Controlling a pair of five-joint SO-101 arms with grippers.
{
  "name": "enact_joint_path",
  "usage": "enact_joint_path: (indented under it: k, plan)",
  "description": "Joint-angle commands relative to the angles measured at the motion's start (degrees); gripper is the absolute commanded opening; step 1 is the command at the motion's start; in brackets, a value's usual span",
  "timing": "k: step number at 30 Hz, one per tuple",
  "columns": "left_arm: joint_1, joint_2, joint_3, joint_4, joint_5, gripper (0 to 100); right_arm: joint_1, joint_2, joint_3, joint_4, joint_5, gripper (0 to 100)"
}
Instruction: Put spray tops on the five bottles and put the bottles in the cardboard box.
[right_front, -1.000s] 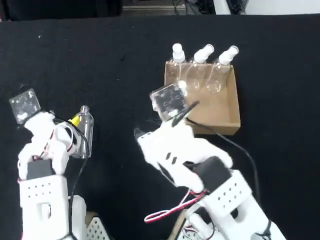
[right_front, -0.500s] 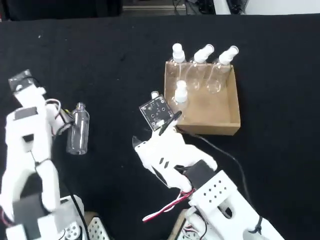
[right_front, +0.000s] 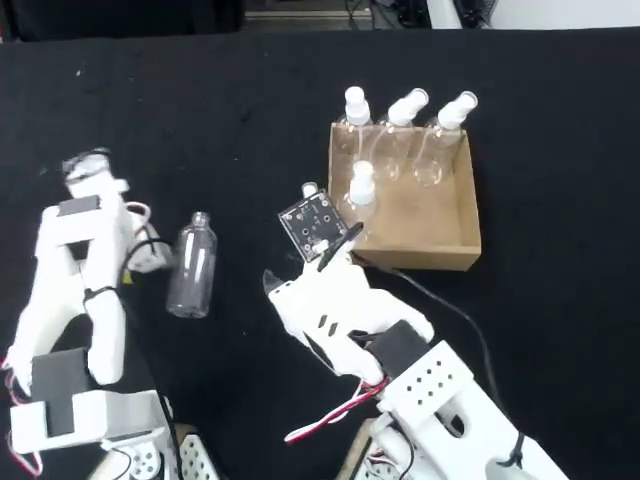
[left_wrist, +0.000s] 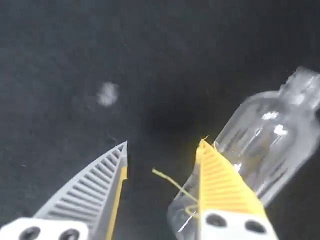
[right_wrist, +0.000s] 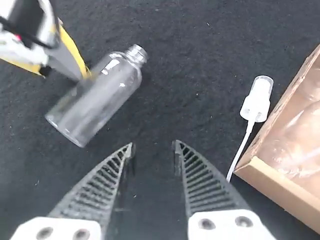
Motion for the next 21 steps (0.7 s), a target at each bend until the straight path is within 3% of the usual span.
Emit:
enact_joint_path:
  k: [1, 5, 11, 15, 21]
  plan:
    - [7.69, -0.44, -2.68, 4.04, -5.63, 21, -0.44, -0.22, -0.22, -1.41, 0.44, 9.6]
    - [9.71, -0.44, -3.30, 5.80, -7.47, 21, -0.35, -0.22, -0.22, -1.41, 0.44, 9.6]
    - [3.82, -0.44, -14.46, 14.68, -5.80, 21, -0.35, -0.22, 0.13, -1.32, 0.44, 9.6]
    - [7.43, 0.26, -20.00, 18.46, -5.10, 21, -0.35, -0.48, 0.84, -1.49, 0.44, 9.6]
    - [10.86, 0.26, -16.57, 5.45, -4.57, 21, -0.35, -0.48, 1.01, -1.41, 0.44, 9.6]
